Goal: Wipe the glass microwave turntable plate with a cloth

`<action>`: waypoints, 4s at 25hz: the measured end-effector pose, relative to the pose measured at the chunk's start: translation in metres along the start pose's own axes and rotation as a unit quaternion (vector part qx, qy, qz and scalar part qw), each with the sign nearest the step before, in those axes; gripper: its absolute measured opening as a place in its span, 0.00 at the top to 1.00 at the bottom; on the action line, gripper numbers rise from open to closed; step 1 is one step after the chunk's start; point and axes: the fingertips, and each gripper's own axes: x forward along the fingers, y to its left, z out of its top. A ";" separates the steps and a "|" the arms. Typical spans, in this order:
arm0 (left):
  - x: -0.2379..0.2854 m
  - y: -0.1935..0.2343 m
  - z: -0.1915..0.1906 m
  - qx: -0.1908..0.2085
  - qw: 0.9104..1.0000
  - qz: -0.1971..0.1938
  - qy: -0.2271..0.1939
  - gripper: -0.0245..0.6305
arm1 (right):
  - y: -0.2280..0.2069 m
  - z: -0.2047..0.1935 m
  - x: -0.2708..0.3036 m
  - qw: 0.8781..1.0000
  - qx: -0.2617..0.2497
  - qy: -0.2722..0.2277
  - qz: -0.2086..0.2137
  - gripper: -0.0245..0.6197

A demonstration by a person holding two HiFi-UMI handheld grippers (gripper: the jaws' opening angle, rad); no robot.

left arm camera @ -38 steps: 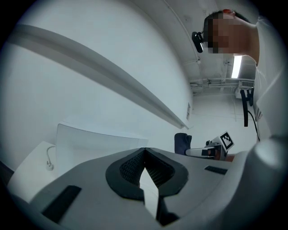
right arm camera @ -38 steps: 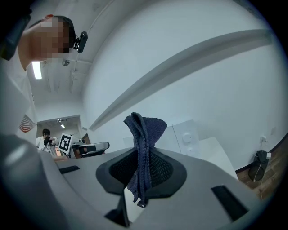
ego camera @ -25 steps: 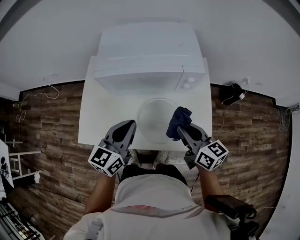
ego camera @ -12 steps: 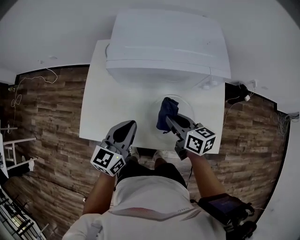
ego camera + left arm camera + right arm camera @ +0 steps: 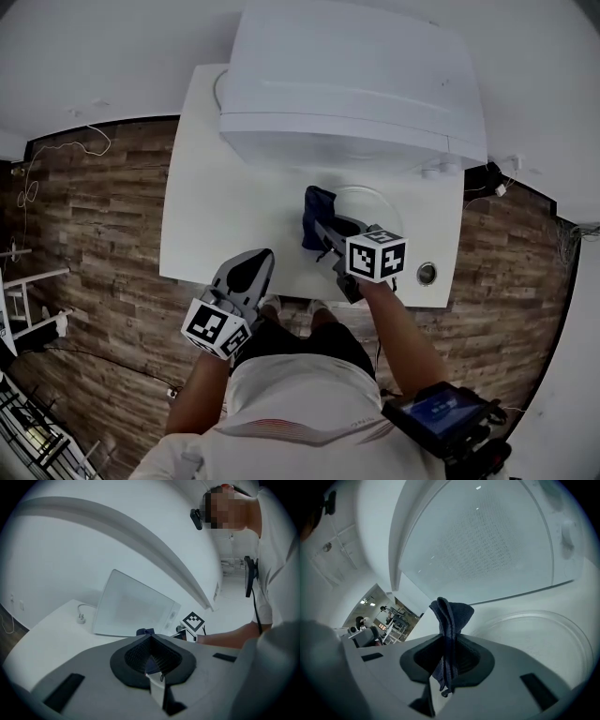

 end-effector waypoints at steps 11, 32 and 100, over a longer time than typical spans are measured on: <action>0.001 0.009 -0.006 -0.006 1.000 -0.004 0.003 0.95 | -0.039 -0.008 0.004 0.998 0.042 0.035 -0.031 0.86; 0.039 -0.021 -0.018 0.010 0.999 -0.032 0.028 0.95 | -0.106 -0.004 -0.057 0.991 0.114 -0.001 -0.067 0.86; 0.008 0.002 -0.037 -0.002 0.999 -0.024 0.035 0.95 | 0.009 -0.092 -0.023 0.997 0.059 0.045 -0.035 0.86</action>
